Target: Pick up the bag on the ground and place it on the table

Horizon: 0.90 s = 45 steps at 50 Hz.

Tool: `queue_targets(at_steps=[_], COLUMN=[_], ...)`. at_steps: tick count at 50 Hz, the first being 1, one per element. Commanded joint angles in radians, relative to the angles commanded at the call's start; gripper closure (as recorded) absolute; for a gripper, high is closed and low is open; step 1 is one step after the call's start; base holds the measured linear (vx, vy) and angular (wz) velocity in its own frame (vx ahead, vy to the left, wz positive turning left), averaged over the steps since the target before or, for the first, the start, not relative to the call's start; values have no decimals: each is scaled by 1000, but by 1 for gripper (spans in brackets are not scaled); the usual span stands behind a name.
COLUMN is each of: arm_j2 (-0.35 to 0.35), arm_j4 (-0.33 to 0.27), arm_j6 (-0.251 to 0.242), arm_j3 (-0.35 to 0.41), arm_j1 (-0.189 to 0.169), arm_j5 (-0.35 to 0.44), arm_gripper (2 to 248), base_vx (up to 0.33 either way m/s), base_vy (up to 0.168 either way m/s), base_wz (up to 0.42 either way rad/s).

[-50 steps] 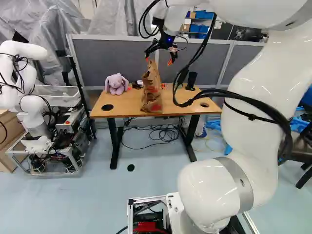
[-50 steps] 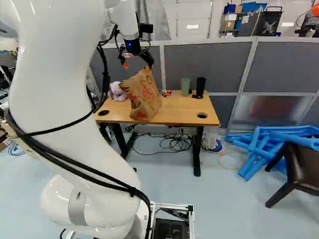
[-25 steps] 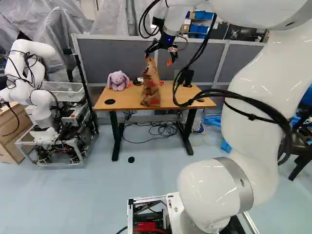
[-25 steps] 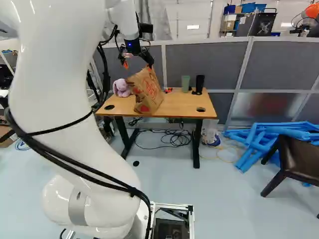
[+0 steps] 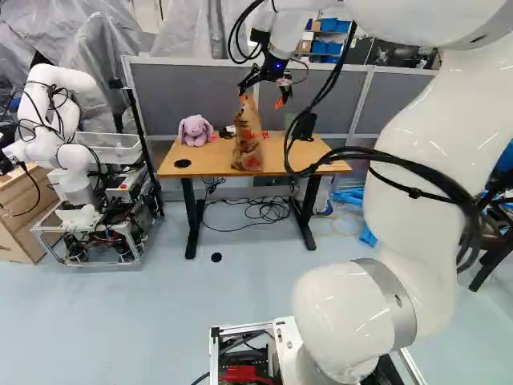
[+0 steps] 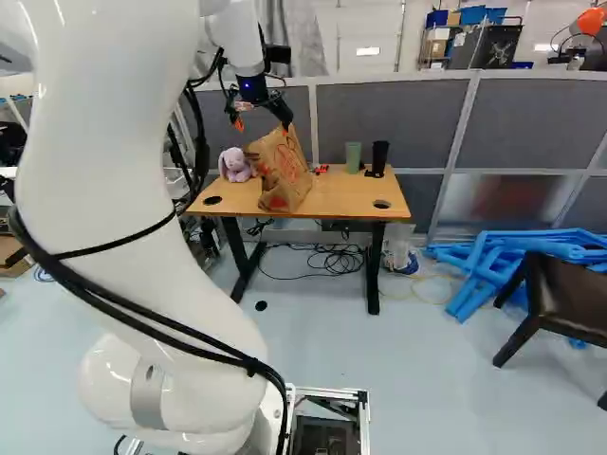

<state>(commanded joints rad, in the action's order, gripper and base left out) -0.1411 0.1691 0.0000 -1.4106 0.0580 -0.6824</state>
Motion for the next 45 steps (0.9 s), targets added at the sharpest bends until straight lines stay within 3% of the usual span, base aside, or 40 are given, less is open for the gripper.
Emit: queue_targets(at_steps=[22, 45], arm_j2=[16, 48], arm_j4=[-6, -19], arm_j6=[0, 0], arm_j3=[50, 151], arm_j1=[-2, -7], arm_j5=[59, 178], arm_gripper=[3, 3], base_vx=[0, 0], base_vy=[0, 0], base_wz=[0, 0])
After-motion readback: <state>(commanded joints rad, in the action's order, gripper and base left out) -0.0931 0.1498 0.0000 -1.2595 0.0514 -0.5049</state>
